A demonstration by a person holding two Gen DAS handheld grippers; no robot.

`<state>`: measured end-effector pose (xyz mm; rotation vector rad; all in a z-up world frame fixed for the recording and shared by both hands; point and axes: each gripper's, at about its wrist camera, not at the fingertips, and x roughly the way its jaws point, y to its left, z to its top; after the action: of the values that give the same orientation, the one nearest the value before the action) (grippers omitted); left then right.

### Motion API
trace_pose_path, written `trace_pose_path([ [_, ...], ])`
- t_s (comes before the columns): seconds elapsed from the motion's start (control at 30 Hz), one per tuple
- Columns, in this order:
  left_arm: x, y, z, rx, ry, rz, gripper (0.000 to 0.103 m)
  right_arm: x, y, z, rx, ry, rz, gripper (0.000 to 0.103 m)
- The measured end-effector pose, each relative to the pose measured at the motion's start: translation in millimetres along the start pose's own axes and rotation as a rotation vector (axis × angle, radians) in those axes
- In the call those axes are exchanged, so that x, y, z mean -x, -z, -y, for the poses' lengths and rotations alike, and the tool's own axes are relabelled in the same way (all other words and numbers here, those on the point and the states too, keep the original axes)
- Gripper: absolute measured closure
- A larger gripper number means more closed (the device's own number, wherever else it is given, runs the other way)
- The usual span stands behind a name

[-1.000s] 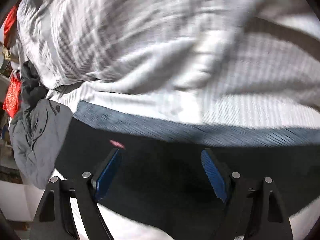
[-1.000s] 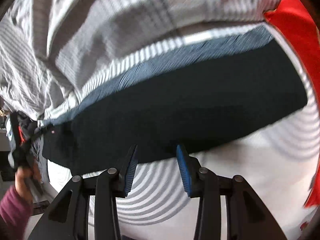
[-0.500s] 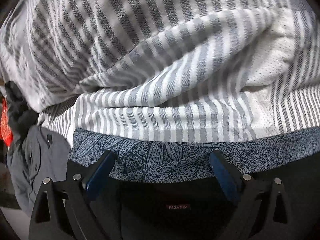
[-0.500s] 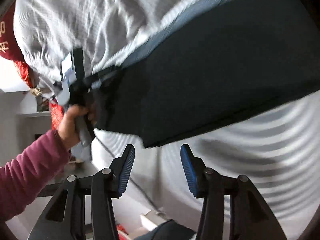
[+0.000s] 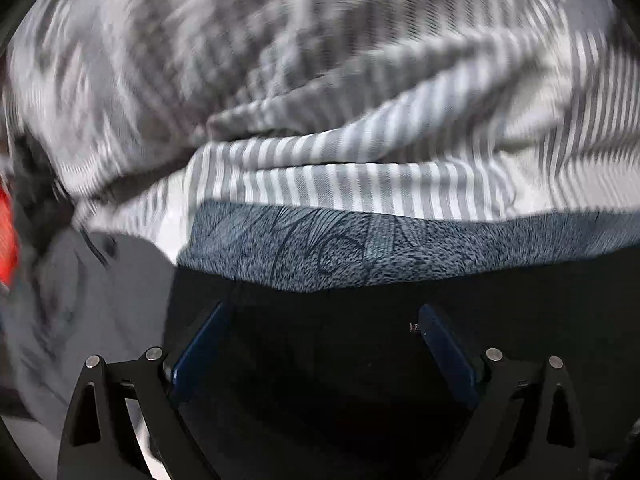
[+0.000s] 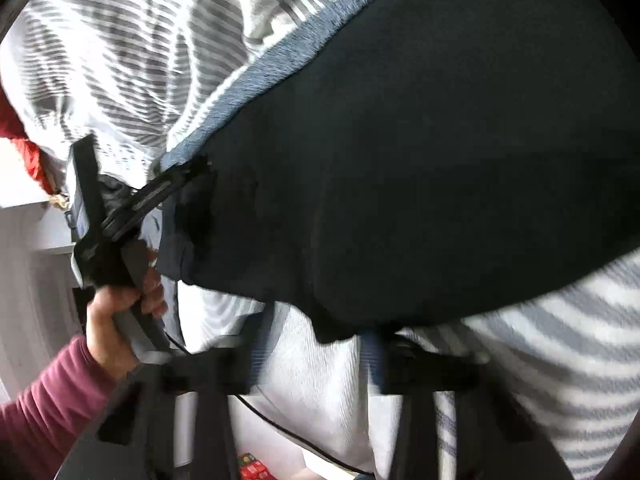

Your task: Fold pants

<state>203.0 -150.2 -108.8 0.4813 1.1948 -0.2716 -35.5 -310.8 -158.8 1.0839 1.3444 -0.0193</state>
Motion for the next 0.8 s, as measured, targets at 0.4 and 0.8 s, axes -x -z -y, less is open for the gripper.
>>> trace_pose_path([
  [0.4, 9.1, -10.7, -10.3, 0.042, -0.015, 0.016, 0.0, 23.5, 48.4, 6.3, -0.019, 0.013, -0.076, 0.093],
  [0.8, -29.5, -8.6, -27.2, 0.136, -0.046, -0.04, 0.0, 96.8, -47.0, 26.1, 0.068, 0.356, 0.228, 0.026],
])
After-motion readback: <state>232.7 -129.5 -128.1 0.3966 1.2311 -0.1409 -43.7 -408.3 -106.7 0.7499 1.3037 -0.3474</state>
